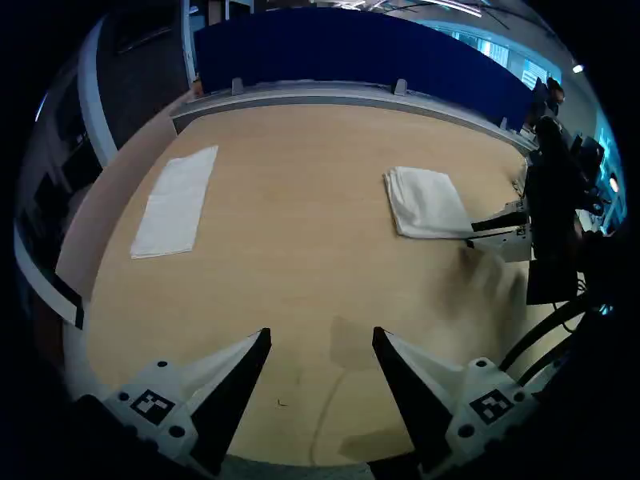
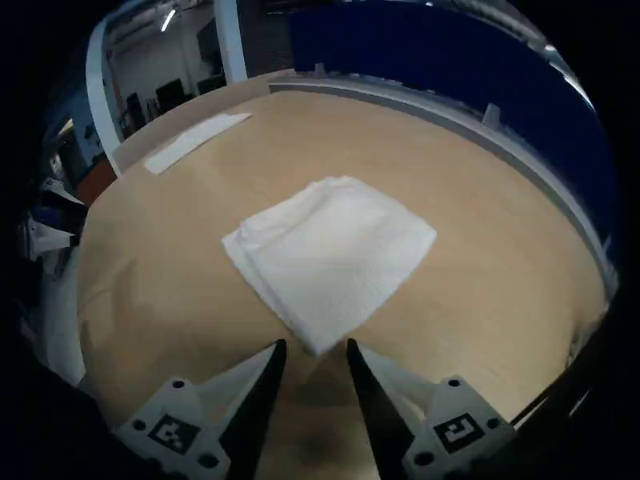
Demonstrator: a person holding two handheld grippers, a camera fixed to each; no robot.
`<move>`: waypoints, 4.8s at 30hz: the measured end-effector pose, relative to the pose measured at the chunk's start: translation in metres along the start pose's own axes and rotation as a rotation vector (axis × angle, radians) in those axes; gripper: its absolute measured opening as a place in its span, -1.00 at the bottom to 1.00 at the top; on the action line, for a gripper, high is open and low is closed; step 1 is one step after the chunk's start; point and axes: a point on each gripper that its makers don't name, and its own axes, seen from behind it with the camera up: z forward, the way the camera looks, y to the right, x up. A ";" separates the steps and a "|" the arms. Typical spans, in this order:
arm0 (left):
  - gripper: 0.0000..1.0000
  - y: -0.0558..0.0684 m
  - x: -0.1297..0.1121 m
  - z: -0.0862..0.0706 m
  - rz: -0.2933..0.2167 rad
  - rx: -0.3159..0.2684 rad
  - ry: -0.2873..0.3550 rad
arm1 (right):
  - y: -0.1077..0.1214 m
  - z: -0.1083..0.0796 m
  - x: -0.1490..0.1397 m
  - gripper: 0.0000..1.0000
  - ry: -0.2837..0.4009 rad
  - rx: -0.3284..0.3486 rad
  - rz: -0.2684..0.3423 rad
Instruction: Fold towel
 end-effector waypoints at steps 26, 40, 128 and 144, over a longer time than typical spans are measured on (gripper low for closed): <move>0.89 -0.006 -0.003 0.001 -0.006 0.002 0.001 | 0.018 -0.016 0.041 -0.85 0.062 -0.036 0.006; 0.89 0.006 0.035 -0.006 0.018 -0.017 0.077 | 0.038 -0.105 0.161 -0.85 0.257 -0.088 -0.103; 0.89 0.069 0.071 -0.006 0.088 -0.040 0.065 | 0.421 -0.325 0.078 -0.86 0.190 -0.505 0.160; 0.89 0.080 0.068 -0.005 0.114 -0.052 0.053 | 0.421 -0.324 -0.042 -0.86 0.050 -0.554 0.259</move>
